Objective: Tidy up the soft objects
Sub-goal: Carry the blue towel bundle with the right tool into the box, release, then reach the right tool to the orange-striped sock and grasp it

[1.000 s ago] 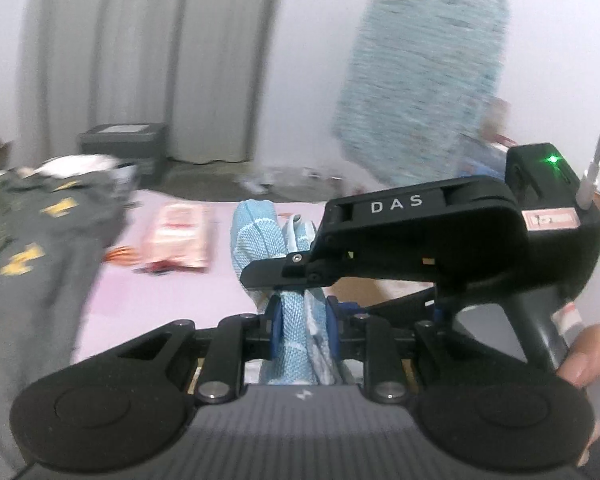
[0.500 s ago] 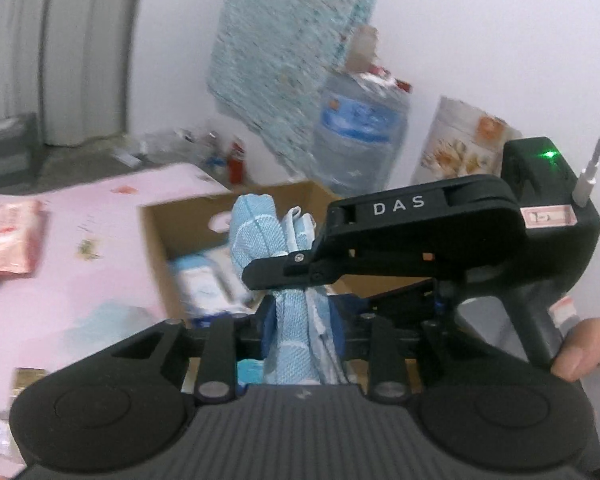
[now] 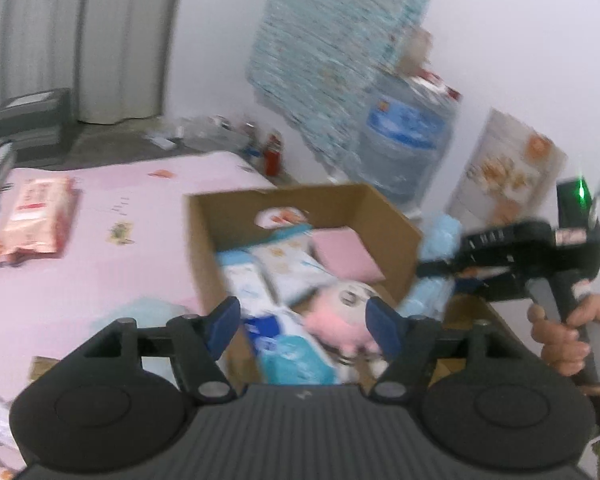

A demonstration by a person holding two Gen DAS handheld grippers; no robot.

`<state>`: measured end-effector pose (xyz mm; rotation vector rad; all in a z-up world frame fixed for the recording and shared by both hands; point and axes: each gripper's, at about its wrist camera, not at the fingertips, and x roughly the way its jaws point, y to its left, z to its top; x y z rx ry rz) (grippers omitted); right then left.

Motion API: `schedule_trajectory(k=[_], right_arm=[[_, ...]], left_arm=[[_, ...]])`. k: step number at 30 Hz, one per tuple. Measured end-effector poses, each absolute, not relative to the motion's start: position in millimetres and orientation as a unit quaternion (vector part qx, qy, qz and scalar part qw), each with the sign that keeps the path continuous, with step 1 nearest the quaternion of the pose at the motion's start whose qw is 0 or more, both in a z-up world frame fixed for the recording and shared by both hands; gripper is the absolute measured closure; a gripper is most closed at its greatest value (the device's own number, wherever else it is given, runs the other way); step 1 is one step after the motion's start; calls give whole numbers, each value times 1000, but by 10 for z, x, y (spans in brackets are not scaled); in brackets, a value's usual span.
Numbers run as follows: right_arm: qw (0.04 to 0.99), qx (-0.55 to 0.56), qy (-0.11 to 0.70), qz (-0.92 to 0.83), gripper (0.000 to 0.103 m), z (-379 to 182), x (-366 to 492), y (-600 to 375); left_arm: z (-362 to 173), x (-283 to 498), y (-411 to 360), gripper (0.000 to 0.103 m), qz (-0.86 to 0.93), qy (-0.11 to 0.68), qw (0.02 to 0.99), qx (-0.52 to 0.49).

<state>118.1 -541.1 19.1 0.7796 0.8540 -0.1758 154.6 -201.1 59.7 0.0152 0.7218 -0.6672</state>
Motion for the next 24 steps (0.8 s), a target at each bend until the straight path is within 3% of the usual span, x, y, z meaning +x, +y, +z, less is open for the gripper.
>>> schedule_trajectory(k=[6, 13, 24], right_arm=[[841, 275, 453, -109, 65, 105, 1380, -5451], [855, 84, 492, -142, 60, 79, 1659, -5077], [859, 76, 481, -158, 49, 132, 1608, -5006]], left_arm=[[635, 1642, -1608, 31, -261, 336, 905, -1], [497, 1672, -1427, 31, -235, 354, 905, -11], [380, 1525, -1155, 31, -208, 350, 913, -2]])
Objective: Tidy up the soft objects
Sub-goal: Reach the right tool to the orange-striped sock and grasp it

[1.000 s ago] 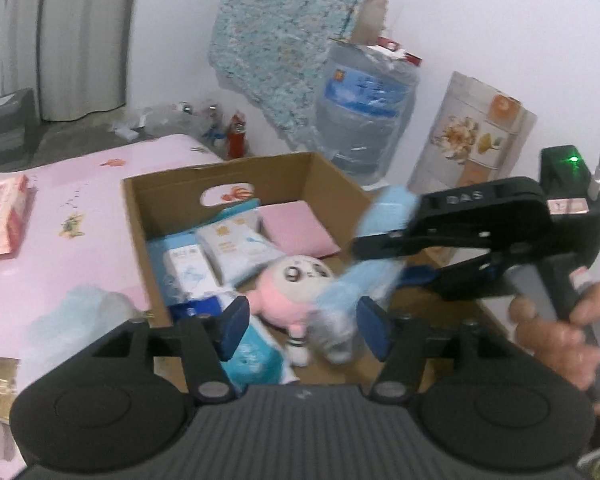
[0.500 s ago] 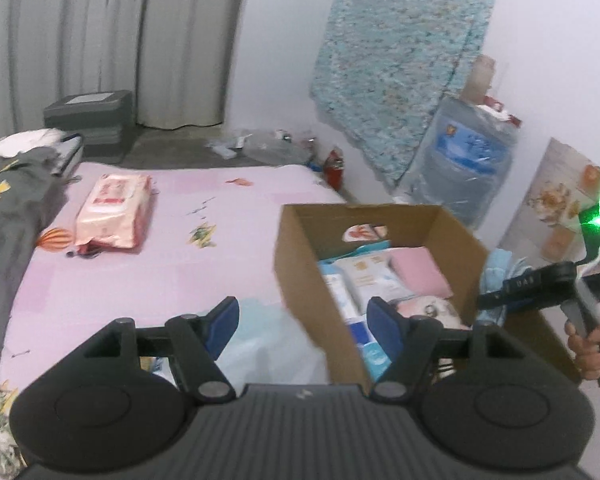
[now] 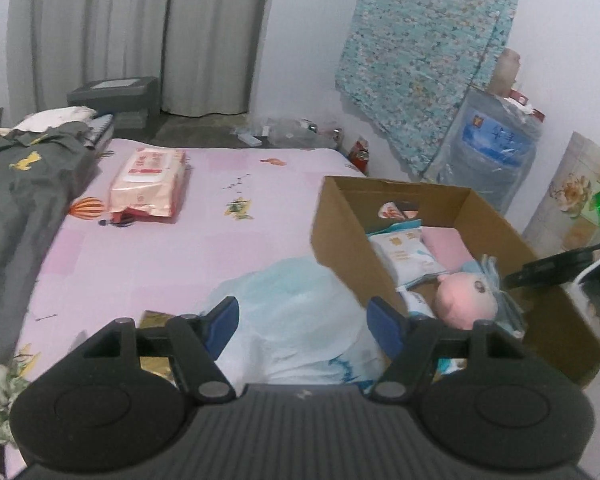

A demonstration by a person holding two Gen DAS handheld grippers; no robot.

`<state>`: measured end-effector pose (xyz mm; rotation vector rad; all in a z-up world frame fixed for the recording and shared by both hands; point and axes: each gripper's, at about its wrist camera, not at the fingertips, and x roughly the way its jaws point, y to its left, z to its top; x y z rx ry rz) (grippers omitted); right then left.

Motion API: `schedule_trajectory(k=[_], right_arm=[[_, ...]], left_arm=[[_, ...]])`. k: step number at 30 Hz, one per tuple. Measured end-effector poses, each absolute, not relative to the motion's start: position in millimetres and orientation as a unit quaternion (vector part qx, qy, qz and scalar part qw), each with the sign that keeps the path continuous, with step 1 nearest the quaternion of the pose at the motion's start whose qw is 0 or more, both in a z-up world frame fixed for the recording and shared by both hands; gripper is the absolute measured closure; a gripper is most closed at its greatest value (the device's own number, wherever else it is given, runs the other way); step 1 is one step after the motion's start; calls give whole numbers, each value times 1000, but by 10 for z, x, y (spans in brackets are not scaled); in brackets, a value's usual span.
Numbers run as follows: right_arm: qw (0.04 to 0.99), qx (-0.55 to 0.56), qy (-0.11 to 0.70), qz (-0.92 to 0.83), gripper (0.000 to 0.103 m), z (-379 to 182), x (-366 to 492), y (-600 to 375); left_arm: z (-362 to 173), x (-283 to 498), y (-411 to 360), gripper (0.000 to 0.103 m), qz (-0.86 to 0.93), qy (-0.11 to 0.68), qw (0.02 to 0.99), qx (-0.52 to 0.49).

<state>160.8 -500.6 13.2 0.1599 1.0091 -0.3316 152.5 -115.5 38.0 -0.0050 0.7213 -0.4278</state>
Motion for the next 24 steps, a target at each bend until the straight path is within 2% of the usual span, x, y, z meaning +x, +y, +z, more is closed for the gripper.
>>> schedule_trajectory(k=[3, 7, 14, 24], right_arm=[[869, 101, 463, -144, 49, 255, 1504, -4931], [888, 163, 421, -86, 47, 477, 1289, -4702], [889, 261, 374, 50, 43, 656, 1076, -4051], [864, 298, 361, 184, 42, 807, 1208, -3035]], left_arm=[[382, 1450, -992, 31, -194, 347, 918, -4], [346, 1319, -740, 24, -174, 351, 920, 7], [258, 1066, -286, 23, -130, 364, 922, 28], [67, 722, 141, 23, -87, 347, 932, 49]])
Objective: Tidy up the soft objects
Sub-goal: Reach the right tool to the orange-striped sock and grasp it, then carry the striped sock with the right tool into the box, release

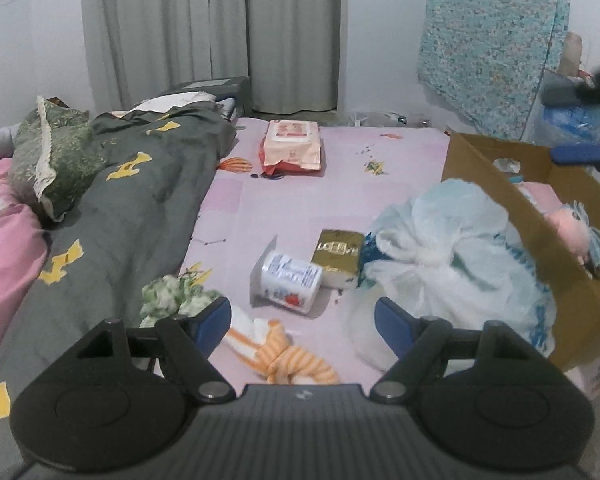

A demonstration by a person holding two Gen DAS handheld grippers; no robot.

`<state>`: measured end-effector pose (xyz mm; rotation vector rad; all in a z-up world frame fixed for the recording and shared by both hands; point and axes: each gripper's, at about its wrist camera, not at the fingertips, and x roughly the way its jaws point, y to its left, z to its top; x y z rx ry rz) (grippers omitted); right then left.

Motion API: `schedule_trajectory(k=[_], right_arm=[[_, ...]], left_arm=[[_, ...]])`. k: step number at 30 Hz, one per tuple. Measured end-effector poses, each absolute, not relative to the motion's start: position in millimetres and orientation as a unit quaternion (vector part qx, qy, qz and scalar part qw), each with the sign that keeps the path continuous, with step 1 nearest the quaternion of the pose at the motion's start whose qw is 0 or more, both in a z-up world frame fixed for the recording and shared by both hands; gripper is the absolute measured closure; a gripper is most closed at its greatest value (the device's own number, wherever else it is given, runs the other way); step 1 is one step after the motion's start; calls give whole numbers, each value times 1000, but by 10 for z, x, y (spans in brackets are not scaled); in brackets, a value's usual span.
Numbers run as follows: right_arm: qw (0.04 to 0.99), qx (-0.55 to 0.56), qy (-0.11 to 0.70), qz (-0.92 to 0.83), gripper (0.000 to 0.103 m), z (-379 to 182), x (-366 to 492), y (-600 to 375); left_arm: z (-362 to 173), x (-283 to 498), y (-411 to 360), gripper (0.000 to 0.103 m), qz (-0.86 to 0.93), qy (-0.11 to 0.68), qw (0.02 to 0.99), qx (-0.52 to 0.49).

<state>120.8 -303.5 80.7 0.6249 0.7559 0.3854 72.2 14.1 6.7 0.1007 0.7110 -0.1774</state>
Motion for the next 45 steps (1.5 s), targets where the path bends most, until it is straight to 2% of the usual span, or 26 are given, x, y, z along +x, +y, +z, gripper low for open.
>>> schedule_trajectory(k=[7, 13, 20, 22, 34, 39, 45], right_arm=[[831, 305, 406, 228, 42, 542, 1403, -2379], [802, 305, 450, 249, 42, 264, 1545, -1909], [768, 297, 500, 268, 42, -69, 1728, -1506], [762, 283, 516, 270, 42, -159, 1792, -1387], [757, 157, 583, 251, 53, -662, 2138, -693], [750, 150, 598, 242, 57, -803, 2207, -650], [741, 165, 605, 240, 61, -928, 2220, -676]], left_arm=[[-105, 612, 271, 25, -73, 352, 931, 69], [-236, 630, 419, 36, -81, 374, 923, 36], [-339, 747, 511, 39, -106, 393, 913, -4], [-381, 806, 521, 43, -113, 405, 907, -16], [-595, 1111, 658, 45, -118, 456, 878, -87], [-647, 1196, 680, 44, -119, 461, 874, -98], [-674, 1270, 666, 49, -120, 461, 872, -110]])
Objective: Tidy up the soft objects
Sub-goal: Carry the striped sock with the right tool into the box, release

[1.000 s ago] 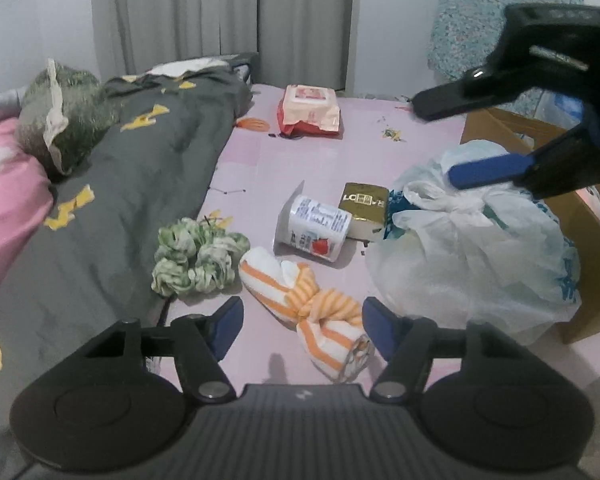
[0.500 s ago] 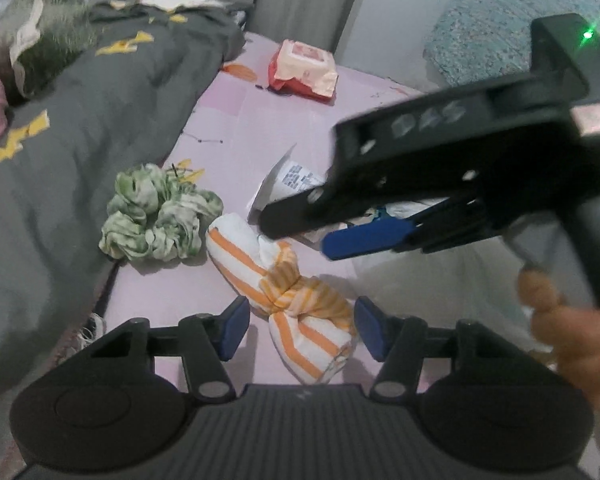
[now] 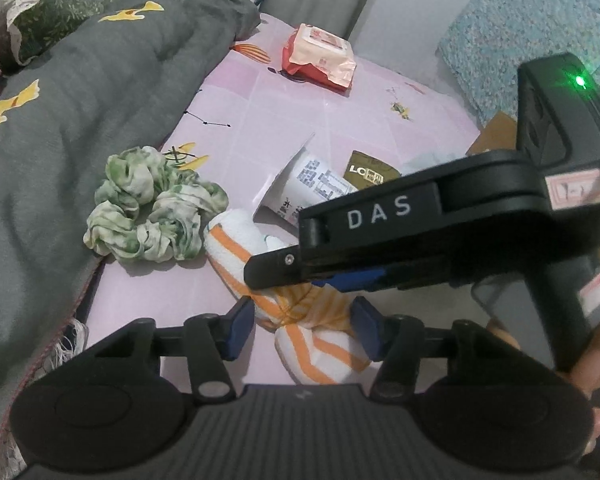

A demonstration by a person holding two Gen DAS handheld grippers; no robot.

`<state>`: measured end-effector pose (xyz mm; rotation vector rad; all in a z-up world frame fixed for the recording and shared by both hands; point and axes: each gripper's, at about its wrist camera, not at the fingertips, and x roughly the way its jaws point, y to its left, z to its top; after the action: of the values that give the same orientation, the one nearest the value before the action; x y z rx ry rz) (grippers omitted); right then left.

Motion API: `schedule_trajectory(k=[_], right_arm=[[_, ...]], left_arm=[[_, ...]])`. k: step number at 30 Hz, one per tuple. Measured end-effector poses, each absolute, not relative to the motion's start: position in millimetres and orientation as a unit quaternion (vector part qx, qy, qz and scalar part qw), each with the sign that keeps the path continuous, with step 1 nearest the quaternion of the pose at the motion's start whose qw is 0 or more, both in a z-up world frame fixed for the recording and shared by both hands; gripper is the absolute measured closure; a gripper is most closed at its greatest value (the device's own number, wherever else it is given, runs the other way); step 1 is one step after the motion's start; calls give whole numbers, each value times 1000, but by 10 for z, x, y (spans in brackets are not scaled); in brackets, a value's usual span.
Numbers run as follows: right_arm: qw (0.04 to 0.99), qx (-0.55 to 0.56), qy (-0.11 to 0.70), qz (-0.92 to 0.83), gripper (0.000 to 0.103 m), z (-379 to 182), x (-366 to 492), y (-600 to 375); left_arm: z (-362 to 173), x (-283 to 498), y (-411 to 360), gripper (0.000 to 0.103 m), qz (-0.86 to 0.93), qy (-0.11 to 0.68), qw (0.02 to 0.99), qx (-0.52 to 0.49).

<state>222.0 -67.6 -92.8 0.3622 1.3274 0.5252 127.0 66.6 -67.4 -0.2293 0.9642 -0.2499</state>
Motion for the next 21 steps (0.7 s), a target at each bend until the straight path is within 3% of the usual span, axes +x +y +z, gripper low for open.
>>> schedule_trajectory(k=[6, 13, 21], right_arm=[[741, 194, 591, 253, 63, -766, 2133, -771], [774, 228, 519, 282, 63, -158, 1921, -1037], [814, 275, 440, 261, 63, 469, 1707, -2015]], left_arm=[[-413, 1176, 618, 50, -118, 440, 886, -88], [172, 1006, 354, 50, -132, 374, 917, -34], [626, 987, -523, 50, -223, 311, 923, 26]])
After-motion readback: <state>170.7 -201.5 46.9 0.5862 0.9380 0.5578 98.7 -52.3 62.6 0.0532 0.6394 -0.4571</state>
